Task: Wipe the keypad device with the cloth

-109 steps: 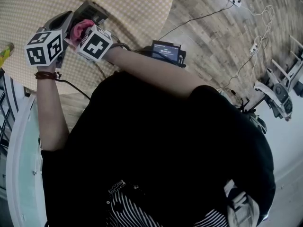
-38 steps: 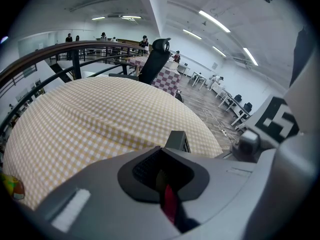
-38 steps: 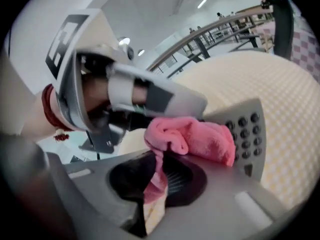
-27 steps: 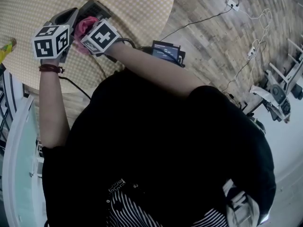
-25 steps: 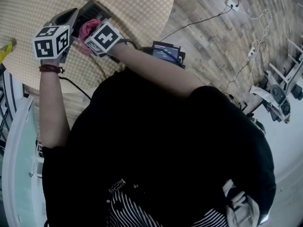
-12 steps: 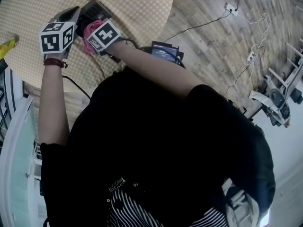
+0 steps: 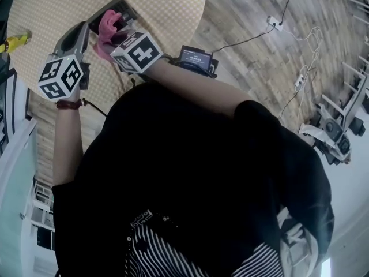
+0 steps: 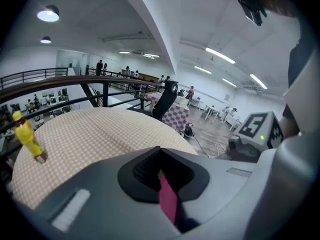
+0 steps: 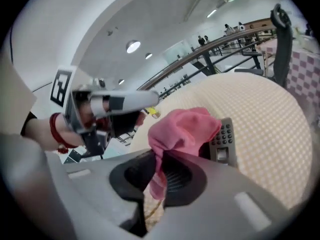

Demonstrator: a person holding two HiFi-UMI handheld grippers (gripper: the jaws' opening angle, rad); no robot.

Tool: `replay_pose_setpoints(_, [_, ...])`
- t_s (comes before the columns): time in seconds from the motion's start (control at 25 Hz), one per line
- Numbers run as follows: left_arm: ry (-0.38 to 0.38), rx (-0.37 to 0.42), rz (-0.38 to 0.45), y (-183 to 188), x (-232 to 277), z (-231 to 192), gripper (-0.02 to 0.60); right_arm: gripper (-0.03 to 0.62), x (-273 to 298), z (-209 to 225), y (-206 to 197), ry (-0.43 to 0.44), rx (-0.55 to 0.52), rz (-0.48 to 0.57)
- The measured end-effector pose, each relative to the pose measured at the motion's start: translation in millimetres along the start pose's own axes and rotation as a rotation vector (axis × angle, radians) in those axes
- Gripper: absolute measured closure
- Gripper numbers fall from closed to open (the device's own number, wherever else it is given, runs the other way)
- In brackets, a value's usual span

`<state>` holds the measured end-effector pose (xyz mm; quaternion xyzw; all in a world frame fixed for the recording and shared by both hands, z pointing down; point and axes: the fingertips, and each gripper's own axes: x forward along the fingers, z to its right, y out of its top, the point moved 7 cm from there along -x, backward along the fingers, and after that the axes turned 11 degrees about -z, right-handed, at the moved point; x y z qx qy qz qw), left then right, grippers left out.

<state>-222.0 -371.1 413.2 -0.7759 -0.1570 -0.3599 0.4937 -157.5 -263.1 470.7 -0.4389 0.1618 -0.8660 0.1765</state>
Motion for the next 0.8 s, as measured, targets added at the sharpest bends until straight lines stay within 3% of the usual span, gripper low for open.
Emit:
replay_pose_setpoints(0.28, [0.011,-0.179,0.115,-48.9,-60.6,33.0,0.578,0.551,-53.2,-31.6,1.8,-0.015,-0.069,0.056])
replay_pose_setpoints(0.44, [-0.007,-0.167,0.158,-71.3,-53.2,46.0,0.578,0.551,-50.4,-35.6,-16.3,-0.072,-0.064,0.061])
replay_pose_setpoints(0.6, [-0.074,-0.169,0.172,-110.4,-58.8,80.5,0.578,0.551,-60.2,-47.4,-54.8,-0.128,-0.049,0.066])
replay_pose_setpoints(0.8, [-0.140,-0.197,0.158,-120.2,-1.7,76.3,0.578,0.551,-45.1,12.4,-58.9,-0.164,-0.016,0.014])
